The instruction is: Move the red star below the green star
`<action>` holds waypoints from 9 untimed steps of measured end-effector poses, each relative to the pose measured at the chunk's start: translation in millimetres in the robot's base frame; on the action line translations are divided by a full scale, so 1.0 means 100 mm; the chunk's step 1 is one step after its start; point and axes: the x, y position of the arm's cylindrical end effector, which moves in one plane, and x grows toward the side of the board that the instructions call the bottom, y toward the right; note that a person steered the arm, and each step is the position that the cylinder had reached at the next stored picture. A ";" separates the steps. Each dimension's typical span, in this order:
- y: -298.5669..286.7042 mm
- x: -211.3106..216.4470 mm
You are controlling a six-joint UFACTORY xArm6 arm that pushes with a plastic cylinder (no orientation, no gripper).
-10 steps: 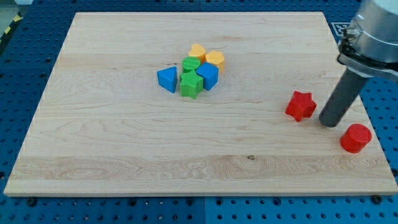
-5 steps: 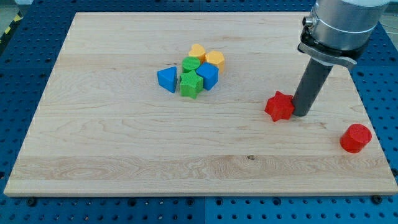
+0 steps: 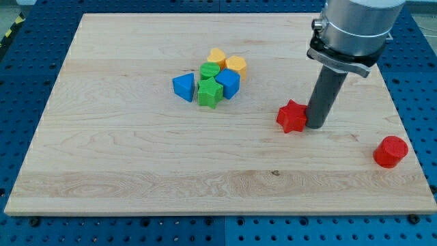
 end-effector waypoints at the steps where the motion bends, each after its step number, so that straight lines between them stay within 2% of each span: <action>1: -0.07 0.00; 6: -0.84 0.00; 8: -0.84 0.03; 9: -0.84 -0.19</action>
